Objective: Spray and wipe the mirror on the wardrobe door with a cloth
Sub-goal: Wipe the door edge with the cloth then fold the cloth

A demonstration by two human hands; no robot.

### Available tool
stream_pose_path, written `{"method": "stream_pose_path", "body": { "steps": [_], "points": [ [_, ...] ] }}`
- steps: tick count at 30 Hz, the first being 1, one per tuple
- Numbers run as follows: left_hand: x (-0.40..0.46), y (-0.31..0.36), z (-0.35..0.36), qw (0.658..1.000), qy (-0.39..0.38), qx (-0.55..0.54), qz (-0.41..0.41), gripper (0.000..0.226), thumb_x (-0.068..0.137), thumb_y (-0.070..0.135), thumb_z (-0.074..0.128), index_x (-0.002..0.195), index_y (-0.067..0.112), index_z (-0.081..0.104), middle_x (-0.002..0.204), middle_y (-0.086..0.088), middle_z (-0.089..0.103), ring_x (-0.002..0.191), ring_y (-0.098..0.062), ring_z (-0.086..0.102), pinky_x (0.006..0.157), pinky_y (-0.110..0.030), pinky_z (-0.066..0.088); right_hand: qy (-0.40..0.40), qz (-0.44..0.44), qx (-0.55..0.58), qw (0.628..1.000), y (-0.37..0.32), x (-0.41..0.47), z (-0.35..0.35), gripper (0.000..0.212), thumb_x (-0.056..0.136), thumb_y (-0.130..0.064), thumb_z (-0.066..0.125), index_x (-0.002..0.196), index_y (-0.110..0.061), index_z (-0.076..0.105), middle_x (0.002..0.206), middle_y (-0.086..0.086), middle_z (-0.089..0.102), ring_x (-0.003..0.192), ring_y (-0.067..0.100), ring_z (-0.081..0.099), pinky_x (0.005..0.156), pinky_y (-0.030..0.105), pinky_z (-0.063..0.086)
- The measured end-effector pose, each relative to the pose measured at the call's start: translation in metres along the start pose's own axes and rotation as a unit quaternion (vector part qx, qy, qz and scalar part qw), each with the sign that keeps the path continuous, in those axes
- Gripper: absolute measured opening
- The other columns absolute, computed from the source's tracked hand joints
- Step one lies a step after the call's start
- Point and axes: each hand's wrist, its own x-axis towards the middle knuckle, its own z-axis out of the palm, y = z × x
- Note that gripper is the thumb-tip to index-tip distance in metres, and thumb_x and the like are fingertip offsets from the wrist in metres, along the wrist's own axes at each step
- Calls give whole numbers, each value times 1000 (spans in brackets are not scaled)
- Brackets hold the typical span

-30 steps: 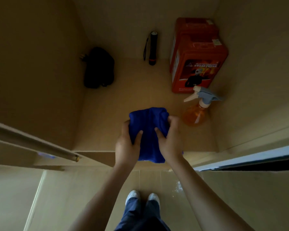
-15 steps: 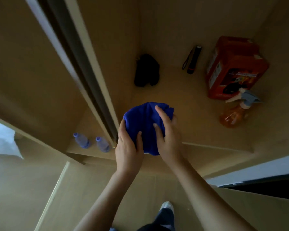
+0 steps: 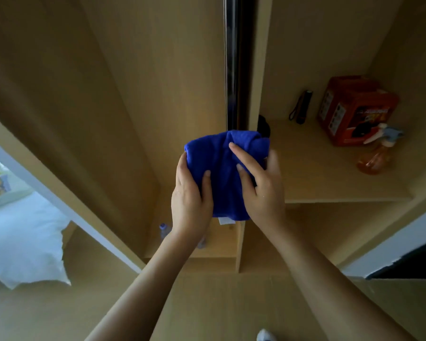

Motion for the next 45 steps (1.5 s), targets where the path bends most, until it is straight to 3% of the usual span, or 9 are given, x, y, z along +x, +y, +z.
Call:
{"method": "stream_pose_path", "body": {
  "steps": [2, 6, 8, 13, 20, 35, 38, 41, 45],
  "points": [
    [21, 11, -8, 999, 9, -16, 47, 64, 101, 18, 48, 153, 10, 11, 152, -13, 35, 99, 13, 46, 67, 2, 39, 17, -32, 1, 999, -10, 24, -1, 43, 96, 1, 56, 133, -18, 58, 119, 14, 49, 95, 1, 46, 86, 9, 41],
    [68, 44, -19, 986, 53, -24, 156, 66, 102, 14, 46, 148, 39, 5, 137, -14, 42, 71, 5, 50, 54, -12, 47, 44, -85, -15, 995, -24, 79, -16, 40, 98, -4, 54, 134, -20, 57, 118, 13, 48, 87, 8, 50, 80, 11, 45],
    [92, 63, -25, 977, 72, -22, 198, 58, 102, 12, 44, 145, 41, 18, 136, -11, 41, 79, 8, 48, 55, -15, 48, 66, -110, -15, 992, -33, 110, -26, 40, 98, -6, 53, 135, -20, 56, 116, 12, 48, 86, 9, 50, 80, 10, 44],
    [154, 105, -40, 956, 133, -14, 260, 40, 99, 6, 45, 135, 20, 54, 137, -13, 41, 85, 4, 40, 67, -27, 54, 123, -183, -18, 975, -55, 188, -46, 39, 95, -2, 57, 132, -14, 57, 113, 13, 50, 91, 9, 50, 85, 10, 40],
    [224, 157, -68, 934, 175, -20, 310, 40, 100, 10, 45, 136, 24, 54, 132, -12, 45, 85, -10, 49, 66, -38, 56, 171, -159, 20, 972, -86, 268, -64, 38, 96, -15, 56, 134, -21, 56, 118, -4, 44, 97, -7, 47, 87, 7, 39],
    [319, 264, -127, 883, 239, 9, 404, 40, 100, 21, 40, 139, 25, 49, 141, -11, 40, 109, -22, 54, 67, -33, 47, 257, -194, 24, 946, -156, 392, -108, 39, 95, -17, 55, 133, -27, 54, 121, -4, 43, 101, -9, 46, 87, 3, 36],
    [328, 270, -130, 880, 263, 37, 395, 39, 100, 23, 41, 138, 25, 50, 147, -16, 35, 130, -30, 42, 87, -45, 50, 264, -191, 14, 945, -161, 402, -111, 39, 95, -17, 55, 133, -27, 54, 118, -5, 42, 97, -10, 46, 85, 1, 35],
    [326, 267, -121, 847, 345, 139, 379, 40, 101, 23, 41, 140, 17, 49, 155, -26, 23, 144, -41, 21, 116, -54, 22, 270, -180, 5, 946, -160, 403, -109, 40, 96, -18, 56, 134, -27, 54, 117, -5, 42, 94, -10, 46, 82, -1, 34],
    [308, 260, -102, 824, 317, 173, 438, 56, 103, 34, 31, 149, 2, 31, 159, -21, 19, 148, -33, 14, 120, -46, 4, 294, -169, -1, 941, -163, 401, -106, 40, 95, -17, 57, 134, -23, 55, 117, -3, 43, 94, -2, 46, 85, -2, 32]
  ]
}}
